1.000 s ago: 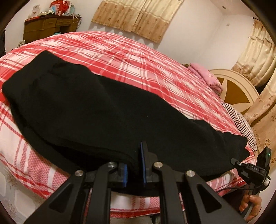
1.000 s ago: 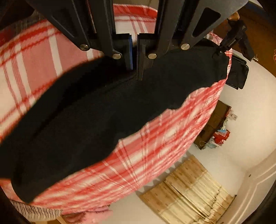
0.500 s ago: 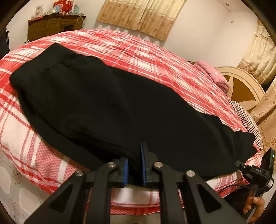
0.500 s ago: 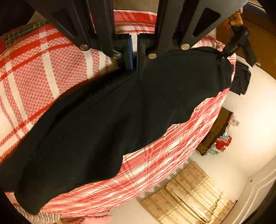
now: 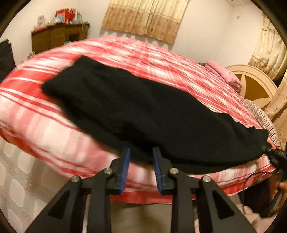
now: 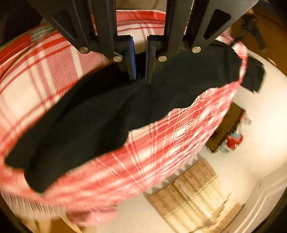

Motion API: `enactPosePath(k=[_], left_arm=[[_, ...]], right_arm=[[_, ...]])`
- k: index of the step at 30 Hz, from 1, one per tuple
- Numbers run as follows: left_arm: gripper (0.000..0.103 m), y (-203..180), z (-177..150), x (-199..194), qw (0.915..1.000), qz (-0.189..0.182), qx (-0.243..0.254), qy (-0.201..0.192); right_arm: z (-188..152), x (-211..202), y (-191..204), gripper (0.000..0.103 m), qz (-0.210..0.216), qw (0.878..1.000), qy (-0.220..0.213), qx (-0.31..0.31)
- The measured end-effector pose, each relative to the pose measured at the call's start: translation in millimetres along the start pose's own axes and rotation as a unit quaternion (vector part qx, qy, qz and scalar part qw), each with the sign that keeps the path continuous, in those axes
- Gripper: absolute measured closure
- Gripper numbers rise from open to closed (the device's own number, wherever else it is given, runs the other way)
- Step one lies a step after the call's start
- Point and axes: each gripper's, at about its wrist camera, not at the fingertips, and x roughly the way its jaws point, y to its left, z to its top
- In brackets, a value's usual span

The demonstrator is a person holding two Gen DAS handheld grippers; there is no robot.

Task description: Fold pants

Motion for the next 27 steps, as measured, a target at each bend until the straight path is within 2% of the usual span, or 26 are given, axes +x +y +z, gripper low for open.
enactPosePath(k=[1, 3, 5, 7, 9, 12, 13, 14, 15, 17, 19, 22, 24, 27], left_arm=[[0.074, 6, 3, -4, 0.9999, 0.005, -0.002, -0.009], [0.074, 22, 11, -12, 0.9993, 0.020, -0.014, -0.027], [0.074, 39, 22, -18, 0.9976, 0.033, -0.040, -0.046], [0.074, 53, 32, -20, 0.9959, 0.027, -0.064, -0.058], [0.074, 59, 43, -12, 0.9960, 0.027, -0.066, -0.054], [0.074, 64, 53, 4, 0.9951, 0.016, -0.086, -0.046], [0.071, 68, 54, 7, 0.9945, 0.012, -0.096, -0.040], [0.061, 70, 54, 11, 0.9935, 0.011, -0.108, -0.034], [0.056, 73, 54, 13, 0.9924, 0.011, -0.118, -0.032], [0.056, 71, 54, 16, 0.9908, 0.008, -0.130, -0.036], [0.056, 67, 58, 15, 0.9911, 0.007, -0.126, -0.041], [0.056, 67, 69, 18, 0.9902, 0.014, -0.131, -0.047], [0.056, 72, 68, 20, 0.9869, 0.007, -0.155, -0.046], [0.056, 75, 64, 20, 0.9855, 0.007, -0.164, -0.045]], right_arm=[[1, 0, 7, 0.088, 0.000, 1.000, -0.003, -0.015], [3, 4, 21, 0.076, 0.011, 0.999, -0.005, -0.043], [6, 7, 37, 0.076, 0.019, 0.998, -0.014, -0.063], [9, 11, 58, 0.076, 0.030, 0.995, -0.026, -0.095], [10, 22, 77, 0.076, 0.049, 0.991, -0.023, -0.119], [10, 43, 99, 0.076, 0.107, 0.988, 0.010, -0.110], [8, 52, 108, 0.076, 0.133, 0.985, 0.027, -0.106], [4, 58, 115, 0.076, 0.157, 0.981, 0.044, -0.104], [0, 66, 123, 0.076, 0.188, 0.975, 0.065, -0.099], [-10, 83, 140, 0.076, 0.251, 0.958, 0.111, -0.084], [-22, 99, 161, 0.075, 0.285, 0.944, 0.144, -0.085], [-39, 108, 197, 0.069, 0.280, 0.936, 0.150, -0.153], [-52, 113, 222, 0.059, 0.275, 0.927, 0.150, -0.206], [-71, 113, 253, 0.059, 0.275, 0.908, 0.146, -0.282]])
